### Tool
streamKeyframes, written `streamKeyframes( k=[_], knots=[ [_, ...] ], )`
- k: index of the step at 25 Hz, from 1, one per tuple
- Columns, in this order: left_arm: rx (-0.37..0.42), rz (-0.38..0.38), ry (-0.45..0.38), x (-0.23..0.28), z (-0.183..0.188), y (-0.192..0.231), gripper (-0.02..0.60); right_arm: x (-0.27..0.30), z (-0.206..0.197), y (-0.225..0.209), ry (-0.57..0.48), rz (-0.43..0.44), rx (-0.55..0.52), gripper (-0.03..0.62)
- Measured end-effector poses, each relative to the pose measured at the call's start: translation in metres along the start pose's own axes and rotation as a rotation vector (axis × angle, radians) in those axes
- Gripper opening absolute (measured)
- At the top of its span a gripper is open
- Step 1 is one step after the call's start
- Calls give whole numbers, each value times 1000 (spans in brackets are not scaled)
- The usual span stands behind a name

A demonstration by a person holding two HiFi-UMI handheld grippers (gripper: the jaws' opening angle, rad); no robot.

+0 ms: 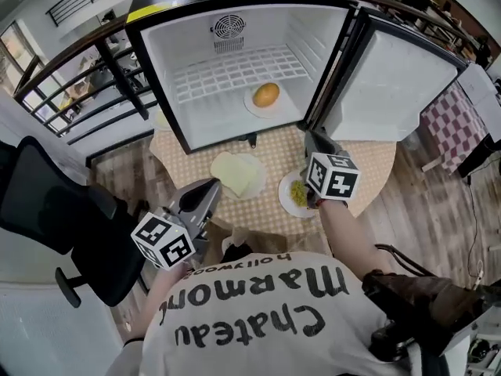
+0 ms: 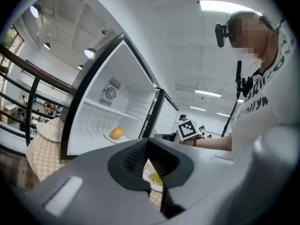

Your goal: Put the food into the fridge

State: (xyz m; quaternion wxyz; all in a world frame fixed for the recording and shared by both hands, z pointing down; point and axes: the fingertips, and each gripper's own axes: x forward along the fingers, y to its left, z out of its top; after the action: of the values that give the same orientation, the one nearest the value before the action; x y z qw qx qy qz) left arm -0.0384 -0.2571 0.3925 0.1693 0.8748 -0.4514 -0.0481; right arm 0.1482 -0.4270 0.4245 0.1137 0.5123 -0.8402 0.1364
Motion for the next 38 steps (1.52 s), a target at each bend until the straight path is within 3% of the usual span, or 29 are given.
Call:
streamKeyframes(
  k=[6, 15, 27, 38],
  knots=[
    [-21, 31, -69, -10, -17, -69, 5, -68, -24, -14, -4, 45, -8, 17],
    [11, 88, -87, -37, -55, -153, 5, -154, -57, -18, -12, 119, -21, 17],
    [25, 42, -67, -48, -77, -210, 5, -217, -79, -33, -15, 92, -17, 15],
    [37, 39, -71, -67, -81, -229, 5, -243, -84, -26, -28, 87, -26, 15]
  ],
)
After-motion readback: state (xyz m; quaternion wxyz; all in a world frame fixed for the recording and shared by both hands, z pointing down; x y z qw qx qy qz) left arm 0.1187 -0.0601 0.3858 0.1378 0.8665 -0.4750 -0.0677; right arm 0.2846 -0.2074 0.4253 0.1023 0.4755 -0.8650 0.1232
